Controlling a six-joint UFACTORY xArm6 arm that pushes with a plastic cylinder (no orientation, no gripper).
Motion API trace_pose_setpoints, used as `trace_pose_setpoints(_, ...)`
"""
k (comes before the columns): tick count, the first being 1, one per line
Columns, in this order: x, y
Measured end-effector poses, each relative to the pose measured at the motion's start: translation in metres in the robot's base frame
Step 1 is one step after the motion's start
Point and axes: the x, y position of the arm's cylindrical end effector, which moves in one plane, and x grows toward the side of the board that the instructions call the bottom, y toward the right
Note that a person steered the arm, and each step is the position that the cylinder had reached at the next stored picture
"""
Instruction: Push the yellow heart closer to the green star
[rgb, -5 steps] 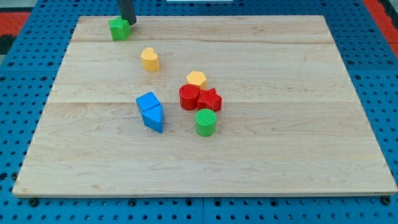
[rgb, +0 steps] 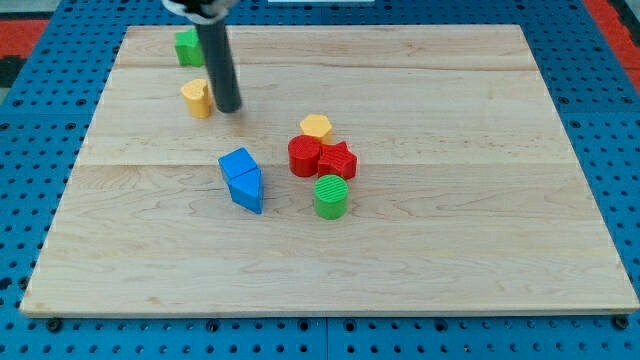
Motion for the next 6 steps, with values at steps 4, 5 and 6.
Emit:
trace_pose_setpoints(4, -0.107, -0.071)
trace_pose_setpoints(5, -0.099, -0.055)
trace_pose_setpoints(6, -0.070, 0.029)
